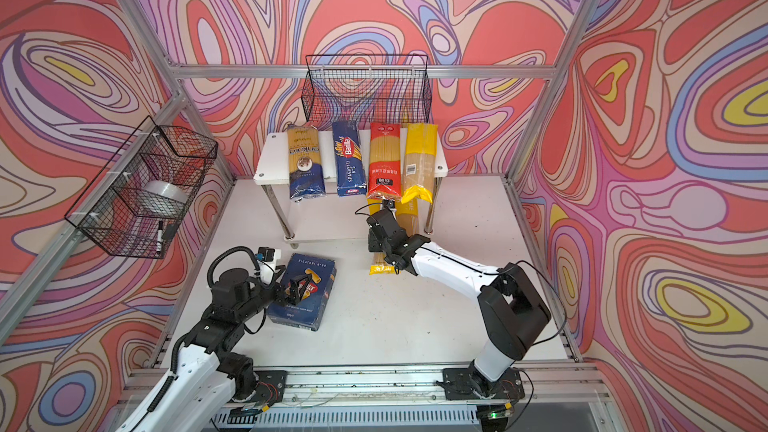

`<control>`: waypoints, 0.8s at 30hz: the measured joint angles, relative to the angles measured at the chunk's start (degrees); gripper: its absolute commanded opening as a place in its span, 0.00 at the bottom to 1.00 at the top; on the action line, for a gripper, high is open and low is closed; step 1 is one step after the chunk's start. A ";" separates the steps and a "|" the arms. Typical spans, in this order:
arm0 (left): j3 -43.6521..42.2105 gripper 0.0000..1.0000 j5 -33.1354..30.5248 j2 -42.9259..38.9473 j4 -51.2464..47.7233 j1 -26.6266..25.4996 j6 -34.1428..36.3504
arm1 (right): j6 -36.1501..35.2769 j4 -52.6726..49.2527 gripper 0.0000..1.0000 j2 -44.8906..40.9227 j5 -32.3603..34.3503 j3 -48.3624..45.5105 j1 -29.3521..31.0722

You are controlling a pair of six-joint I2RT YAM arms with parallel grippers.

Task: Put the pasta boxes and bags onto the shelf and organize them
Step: 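Lift the Pastatime bag upright and carry it to the shelf front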

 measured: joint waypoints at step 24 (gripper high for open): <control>0.02 1.00 0.04 1.79 0.00 0.00 0.00 | 1.27 1.18 0.00 10.58 -0.09 6.03 -3.56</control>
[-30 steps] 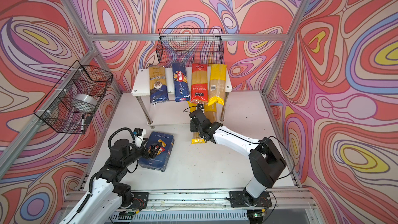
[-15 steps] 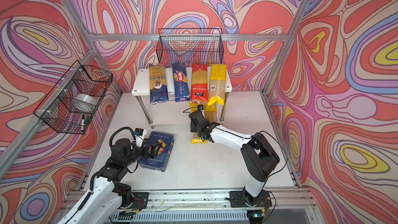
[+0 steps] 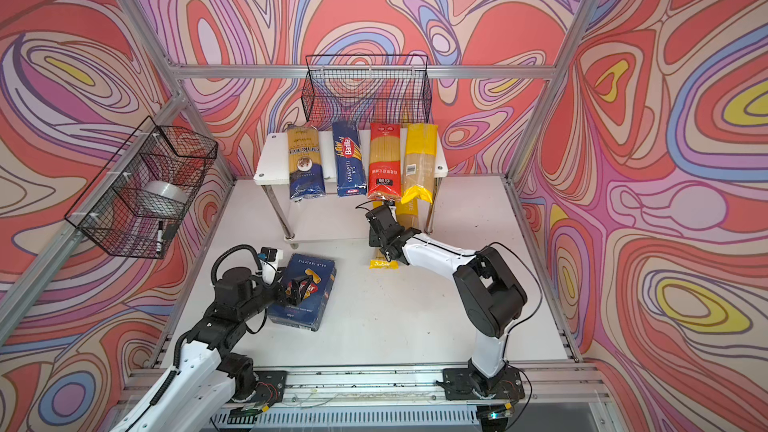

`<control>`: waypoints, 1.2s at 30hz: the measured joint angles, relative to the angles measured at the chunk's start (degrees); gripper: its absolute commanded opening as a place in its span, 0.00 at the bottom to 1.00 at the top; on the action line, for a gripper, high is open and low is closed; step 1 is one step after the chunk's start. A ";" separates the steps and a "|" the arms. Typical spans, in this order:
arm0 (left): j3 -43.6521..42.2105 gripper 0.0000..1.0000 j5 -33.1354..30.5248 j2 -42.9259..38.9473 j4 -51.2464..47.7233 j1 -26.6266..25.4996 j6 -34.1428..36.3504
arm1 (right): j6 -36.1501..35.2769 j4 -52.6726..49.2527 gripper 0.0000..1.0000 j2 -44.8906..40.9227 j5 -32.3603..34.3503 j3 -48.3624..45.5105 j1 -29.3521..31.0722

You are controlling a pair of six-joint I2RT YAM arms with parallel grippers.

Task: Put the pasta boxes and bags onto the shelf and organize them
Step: 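Lift the Pastatime bag upright and carry it to the shelf front, then lower the bag against the shelf beside the other leaning Pastatime bags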

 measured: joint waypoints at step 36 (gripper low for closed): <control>0.00 1.00 0.00 0.96 0.02 0.00 0.00 | 3.87 3.96 0.77 -7.58 -5.27 -7.32 -1.66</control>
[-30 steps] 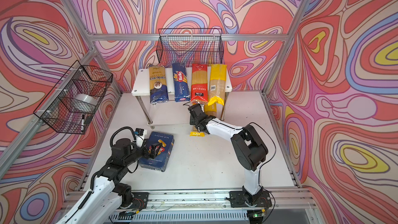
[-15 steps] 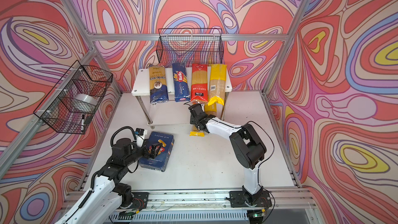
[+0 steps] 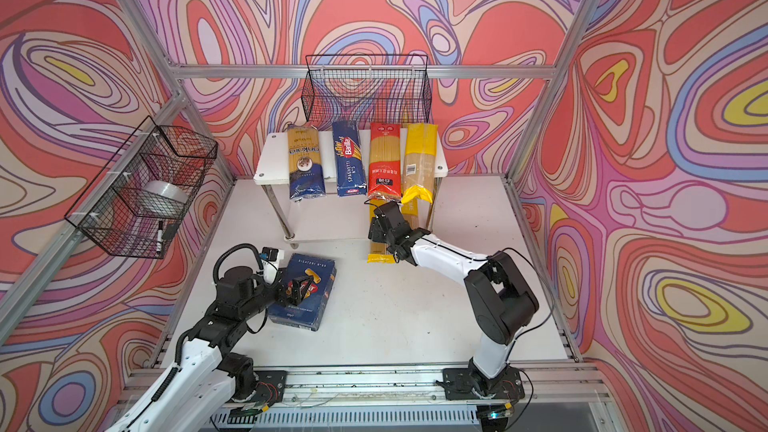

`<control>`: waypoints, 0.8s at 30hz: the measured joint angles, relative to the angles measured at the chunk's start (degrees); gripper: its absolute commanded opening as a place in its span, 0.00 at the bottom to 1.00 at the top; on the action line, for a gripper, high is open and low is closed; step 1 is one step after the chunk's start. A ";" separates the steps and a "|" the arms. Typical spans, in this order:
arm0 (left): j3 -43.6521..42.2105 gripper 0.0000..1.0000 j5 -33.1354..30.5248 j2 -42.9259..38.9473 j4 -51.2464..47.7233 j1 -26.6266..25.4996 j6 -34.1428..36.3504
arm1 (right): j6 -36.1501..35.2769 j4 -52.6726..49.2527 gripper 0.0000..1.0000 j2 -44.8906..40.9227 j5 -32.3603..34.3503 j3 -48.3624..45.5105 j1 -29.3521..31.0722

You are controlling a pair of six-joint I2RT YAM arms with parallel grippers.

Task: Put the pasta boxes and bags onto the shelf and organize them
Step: 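Lower the bag against the shelf beside the other leaning Pastatime bags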

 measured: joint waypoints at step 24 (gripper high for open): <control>0.00 1.00 0.00 -1.75 -0.02 0.00 0.00 | 4.96 -5.57 0.77 -18.27 -10.88 -13.22 4.55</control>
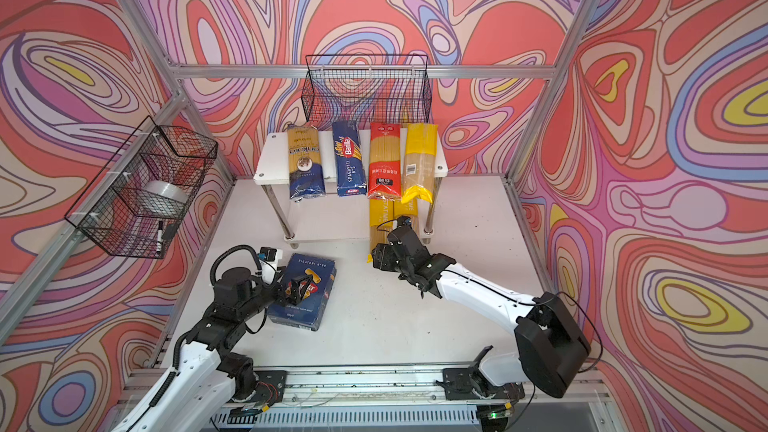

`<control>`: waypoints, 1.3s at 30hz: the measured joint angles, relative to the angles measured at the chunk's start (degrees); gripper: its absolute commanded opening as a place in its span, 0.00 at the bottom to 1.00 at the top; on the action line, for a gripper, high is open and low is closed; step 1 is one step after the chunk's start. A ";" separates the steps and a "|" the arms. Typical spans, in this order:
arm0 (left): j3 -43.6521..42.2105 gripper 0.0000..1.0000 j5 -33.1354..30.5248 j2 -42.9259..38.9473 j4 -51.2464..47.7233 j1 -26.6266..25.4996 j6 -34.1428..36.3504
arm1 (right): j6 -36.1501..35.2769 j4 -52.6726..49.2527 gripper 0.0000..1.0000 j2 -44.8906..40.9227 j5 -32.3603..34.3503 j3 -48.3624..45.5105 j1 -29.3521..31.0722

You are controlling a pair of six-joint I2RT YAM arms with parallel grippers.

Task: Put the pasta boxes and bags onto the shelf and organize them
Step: 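Lower the bag against the shelf beside the other leaning Pastatime bags, then open the right gripper and draw it back from the leaning bags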

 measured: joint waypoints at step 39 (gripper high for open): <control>0.00 1.00 -0.46 -0.31 0.00 0.00 -0.02 | -0.90 4.94 0.79 14.05 -10.93 3.41 1.14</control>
